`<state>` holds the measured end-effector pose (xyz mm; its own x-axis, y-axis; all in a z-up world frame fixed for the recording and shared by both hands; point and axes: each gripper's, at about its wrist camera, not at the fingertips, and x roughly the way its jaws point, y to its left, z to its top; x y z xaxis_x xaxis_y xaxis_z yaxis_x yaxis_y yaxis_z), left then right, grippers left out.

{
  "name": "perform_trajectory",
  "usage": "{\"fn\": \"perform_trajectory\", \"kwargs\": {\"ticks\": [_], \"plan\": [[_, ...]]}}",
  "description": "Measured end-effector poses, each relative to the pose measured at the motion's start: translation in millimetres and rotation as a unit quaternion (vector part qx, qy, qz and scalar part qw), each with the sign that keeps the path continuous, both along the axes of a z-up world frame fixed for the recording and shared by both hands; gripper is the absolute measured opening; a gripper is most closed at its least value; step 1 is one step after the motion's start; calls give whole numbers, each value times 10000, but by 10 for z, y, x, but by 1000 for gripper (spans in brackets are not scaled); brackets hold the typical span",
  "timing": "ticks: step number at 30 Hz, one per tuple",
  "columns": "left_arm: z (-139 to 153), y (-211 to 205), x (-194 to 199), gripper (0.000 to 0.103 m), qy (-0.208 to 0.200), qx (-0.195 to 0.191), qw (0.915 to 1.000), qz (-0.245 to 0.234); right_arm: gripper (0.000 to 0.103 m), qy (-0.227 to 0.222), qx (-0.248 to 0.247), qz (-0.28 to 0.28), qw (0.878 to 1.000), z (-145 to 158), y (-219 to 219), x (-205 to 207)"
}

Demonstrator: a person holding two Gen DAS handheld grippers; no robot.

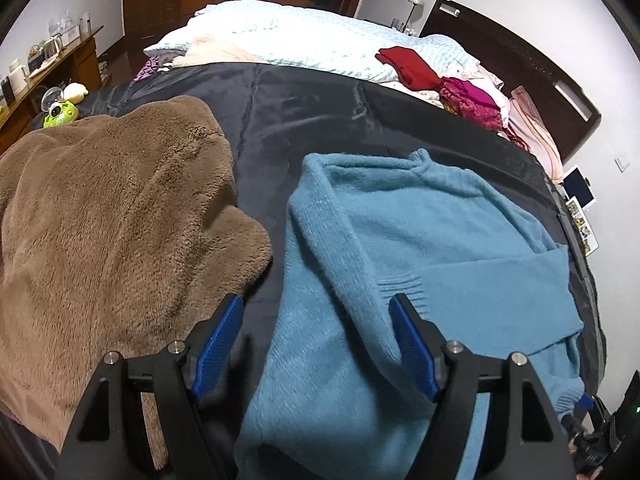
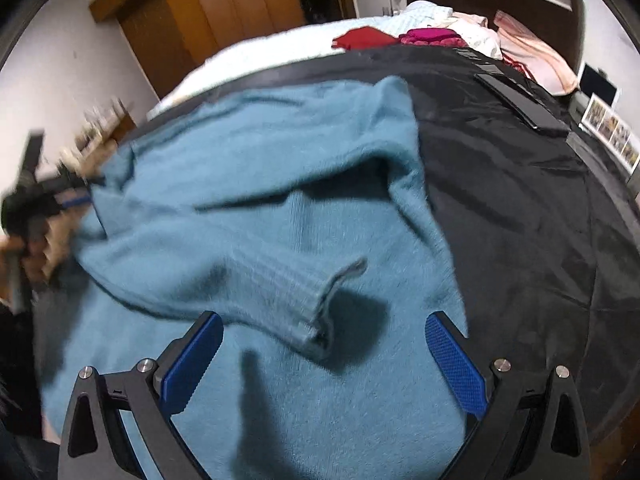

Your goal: Fold clothes

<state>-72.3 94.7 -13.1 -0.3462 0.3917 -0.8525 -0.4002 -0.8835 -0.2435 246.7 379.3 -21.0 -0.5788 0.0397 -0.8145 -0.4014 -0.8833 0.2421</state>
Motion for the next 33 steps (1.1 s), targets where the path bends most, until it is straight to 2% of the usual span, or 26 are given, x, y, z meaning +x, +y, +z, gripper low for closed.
{"fn": "perform_trajectory", "kwargs": {"ticks": [5,7,9,13,17,18,19,20,21,22,25,27,30,33], "plan": [[5,87,20,79,-320,190,9992,-127,103,449,-1132,-39,9926,-29,221,-62],[-9,155,26,79,-417,163,9988,-182,102,480,-1339,-20,9898,-58,228,-105],[-31,234,25,79,-435,18,9988,-227,94,464,-1402,-2,9890,-81,212,-144],[-103,364,-7,79,-543,-301,9978,-239,66,416,-1380,84,9895,-101,180,-230],[-131,435,-25,79,-482,-422,9976,-253,48,308,-1156,248,9925,-120,136,-316],[-137,437,-35,76,-453,-451,9977,-226,44,319,-1076,301,9932,-112,118,-326],[-141,421,-52,67,-409,-479,9979,-165,37,330,-996,354,9939,-105,99,-336],[-146,405,-69,29,-364,-506,9980,-103,33,341,-916,407,9944,-97,80,-346],[-147,370,-97,16,-363,-482,9982,-11,30,376,-821,452,9949,-75,61,-352],[-137,313,-126,16,-381,-383,9985,96,24,443,-705,486,9953,-36,43,-352],[-62,137,-178,14,-307,-32,9989,354,19,725,-270,593,9952,166,-9,-374],[36,18,-200,13,-190,171,9982,538,11,939,160,598,9936,354,-51,-417],[211,-174,-267,14,-5,462,9957,806,10,1278,755,567,9873,631,-79,-514],[223,-237,-393,14,-38,497,9945,923,10,1382,1085,548,9829,740,-64,-758]]}}
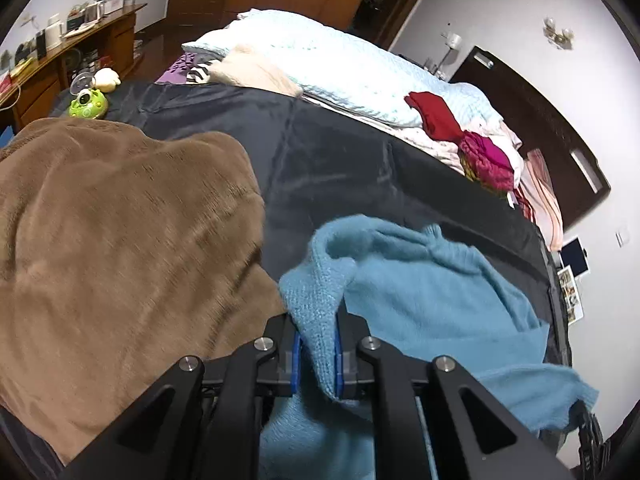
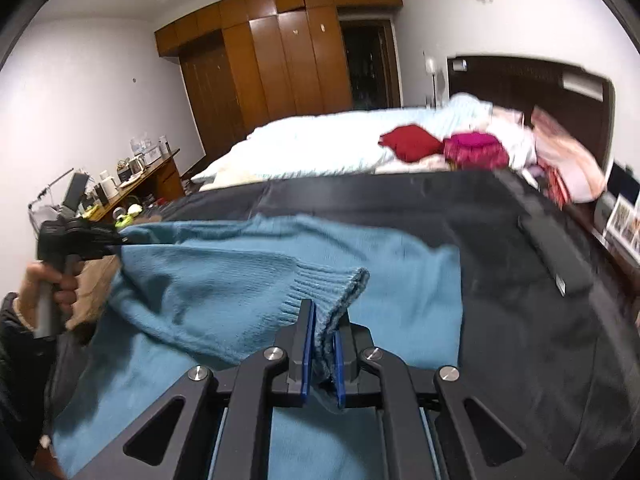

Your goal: Fold clothes

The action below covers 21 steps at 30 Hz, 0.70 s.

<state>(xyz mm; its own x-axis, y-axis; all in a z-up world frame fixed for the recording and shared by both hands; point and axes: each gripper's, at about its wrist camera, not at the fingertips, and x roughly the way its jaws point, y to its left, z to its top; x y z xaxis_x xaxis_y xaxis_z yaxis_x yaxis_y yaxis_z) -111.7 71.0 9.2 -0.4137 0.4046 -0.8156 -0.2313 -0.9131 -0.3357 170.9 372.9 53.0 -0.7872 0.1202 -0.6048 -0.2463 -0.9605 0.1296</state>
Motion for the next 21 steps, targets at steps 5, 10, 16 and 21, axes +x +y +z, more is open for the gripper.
{"fn": "perform_trajectory", "kwargs": {"ticks": [5,10,16,21], "plan": [[-262,54,-181,18,-322,-346,9988,154,10,-385,78,-232,9990,-246,208,-513],[-405,149,-266,25,-351,-525,9979,120,12,-1052,-303,-455,9929,-631,420,-774],[-362,178,-275,39,-359,-323,9988,58,83,-1183,-162,-896,9888,-742,551,-651],[-291,-17,-217,69,-499,608,9969,64,83,-964,289,-754,9921,-546,385,-558]]}}
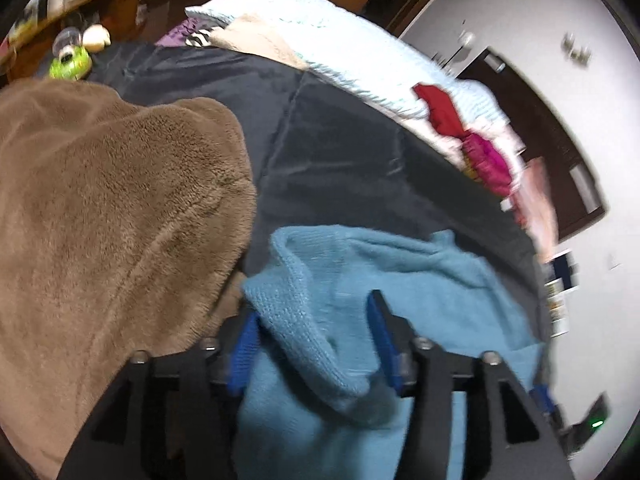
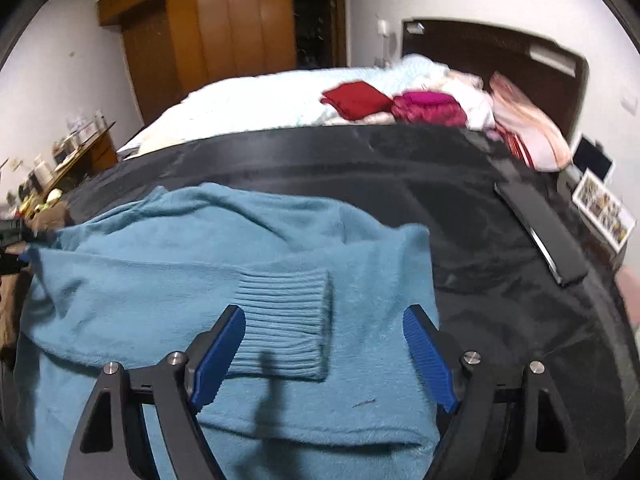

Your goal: Fold clothes

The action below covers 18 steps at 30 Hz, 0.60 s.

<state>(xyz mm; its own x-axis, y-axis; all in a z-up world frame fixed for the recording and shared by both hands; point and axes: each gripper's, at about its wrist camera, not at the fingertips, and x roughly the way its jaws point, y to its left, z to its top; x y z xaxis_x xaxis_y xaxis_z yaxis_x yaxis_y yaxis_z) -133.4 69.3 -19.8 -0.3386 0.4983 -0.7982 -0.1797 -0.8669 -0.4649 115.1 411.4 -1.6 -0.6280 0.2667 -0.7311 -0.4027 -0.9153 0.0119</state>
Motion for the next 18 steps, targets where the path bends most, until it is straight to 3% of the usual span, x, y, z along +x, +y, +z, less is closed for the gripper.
{"fn": "perform_trajectory", "kwargs": {"ticks": [2,6,10,14,18], "plan": [[91,-78,52,79,135,56,9999,92,83,22,117,200,9997,60,-113,-22],[323,-166,184,80,615,-201,9979,88,83,55,201,777,9968,94,-379,-154],[417,-20,436,80,1099,-608,9901,-632,83,-267,210,1029,9941,-113,-478,-400],[190,238,671,80,987,-802,9783,-1637,84,-525,-23,858,9949,-341,-354,-506],[-64,441,664,79,796,-1078,9737,-1842,88,-546,99,767,9955,-361,-328,-468]]}}
